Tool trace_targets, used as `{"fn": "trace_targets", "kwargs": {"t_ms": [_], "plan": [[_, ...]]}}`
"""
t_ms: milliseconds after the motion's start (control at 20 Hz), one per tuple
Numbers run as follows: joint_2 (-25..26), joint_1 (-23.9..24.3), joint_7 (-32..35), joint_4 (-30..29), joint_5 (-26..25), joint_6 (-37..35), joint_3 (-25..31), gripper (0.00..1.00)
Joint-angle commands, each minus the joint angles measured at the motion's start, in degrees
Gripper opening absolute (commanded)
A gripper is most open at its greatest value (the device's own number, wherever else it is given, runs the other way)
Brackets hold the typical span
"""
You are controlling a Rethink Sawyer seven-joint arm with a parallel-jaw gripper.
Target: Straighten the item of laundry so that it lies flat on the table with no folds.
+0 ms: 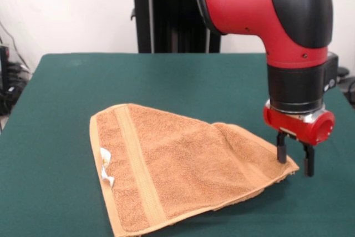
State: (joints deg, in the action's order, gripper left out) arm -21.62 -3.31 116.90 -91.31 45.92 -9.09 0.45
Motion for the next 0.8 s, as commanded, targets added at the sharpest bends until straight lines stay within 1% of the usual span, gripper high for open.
{"fn": "trace_targets", "kwargs": {"t_ms": [50,150,350,400,650,800], "plan": [[0.7,-1.6,16.4,-3.2,2.0,-8.2,-0.2,1.0],[-1.3,-1.1,15.8,-6.2,1.3,-9.0,-0.5,1.0],[-5.6,1.7,13.0,-11.4,0.3,-10.2,1.0,1.0],[-6.5,1.9,13.0,-12.0,0.2,-10.8,1.0,1.0],[-9.6,1.4,14.3,-12.5,-2.1,-18.1,-2.9,1.0],[-10.8,2.4,12.6,-13.6,-3.4,-20.0,-3.3,1.0]]}}
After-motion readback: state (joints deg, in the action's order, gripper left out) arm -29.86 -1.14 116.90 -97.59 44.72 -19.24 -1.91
